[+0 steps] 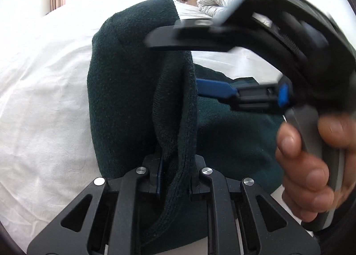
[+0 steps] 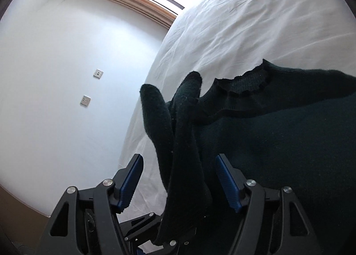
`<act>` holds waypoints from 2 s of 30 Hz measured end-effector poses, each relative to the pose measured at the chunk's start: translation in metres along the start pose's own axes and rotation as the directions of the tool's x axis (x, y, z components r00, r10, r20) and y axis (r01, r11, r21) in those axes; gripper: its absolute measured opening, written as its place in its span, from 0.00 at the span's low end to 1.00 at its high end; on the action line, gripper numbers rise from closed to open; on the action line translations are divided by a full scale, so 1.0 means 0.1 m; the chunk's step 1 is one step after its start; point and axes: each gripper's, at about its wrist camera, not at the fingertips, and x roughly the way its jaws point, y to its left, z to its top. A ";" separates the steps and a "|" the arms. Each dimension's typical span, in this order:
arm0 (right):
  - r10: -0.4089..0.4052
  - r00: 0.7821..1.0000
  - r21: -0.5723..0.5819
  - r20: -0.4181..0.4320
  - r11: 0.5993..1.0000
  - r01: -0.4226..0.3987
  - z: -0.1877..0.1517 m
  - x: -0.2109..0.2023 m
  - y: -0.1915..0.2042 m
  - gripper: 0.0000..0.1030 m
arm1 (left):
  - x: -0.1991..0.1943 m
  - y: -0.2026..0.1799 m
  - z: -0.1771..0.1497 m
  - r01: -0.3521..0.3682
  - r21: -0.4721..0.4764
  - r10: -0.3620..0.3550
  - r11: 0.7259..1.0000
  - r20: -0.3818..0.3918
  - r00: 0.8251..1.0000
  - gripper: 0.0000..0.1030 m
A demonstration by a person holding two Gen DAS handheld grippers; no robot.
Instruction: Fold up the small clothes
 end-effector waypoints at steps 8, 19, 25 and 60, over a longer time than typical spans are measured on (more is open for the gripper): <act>-0.152 0.987 -0.103 -0.052 0.984 0.146 0.01 0.10 0.19 0.24 | -0.10 -0.10 -0.14 -0.009 0.043 0.008 0.999 0.014 1.000 0.15; -0.200 0.980 -0.129 0.017 0.971 0.201 -0.03 -0.23 0.10 0.11 | -0.16 -0.33 -0.07 0.045 0.080 -0.046 0.996 0.003 0.999 0.21; -0.199 0.979 -0.083 0.044 0.976 0.202 0.00 -0.40 -0.13 0.11 | -0.60 -0.52 -0.09 0.195 0.108 -0.201 0.975 0.053 0.978 0.60; -0.277 0.950 0.109 0.142 0.959 0.263 -0.50 -1.23 -0.93 0.15 | 0.30 -0.54 -0.10 0.131 0.190 -0.121 0.973 -0.060 0.991 0.59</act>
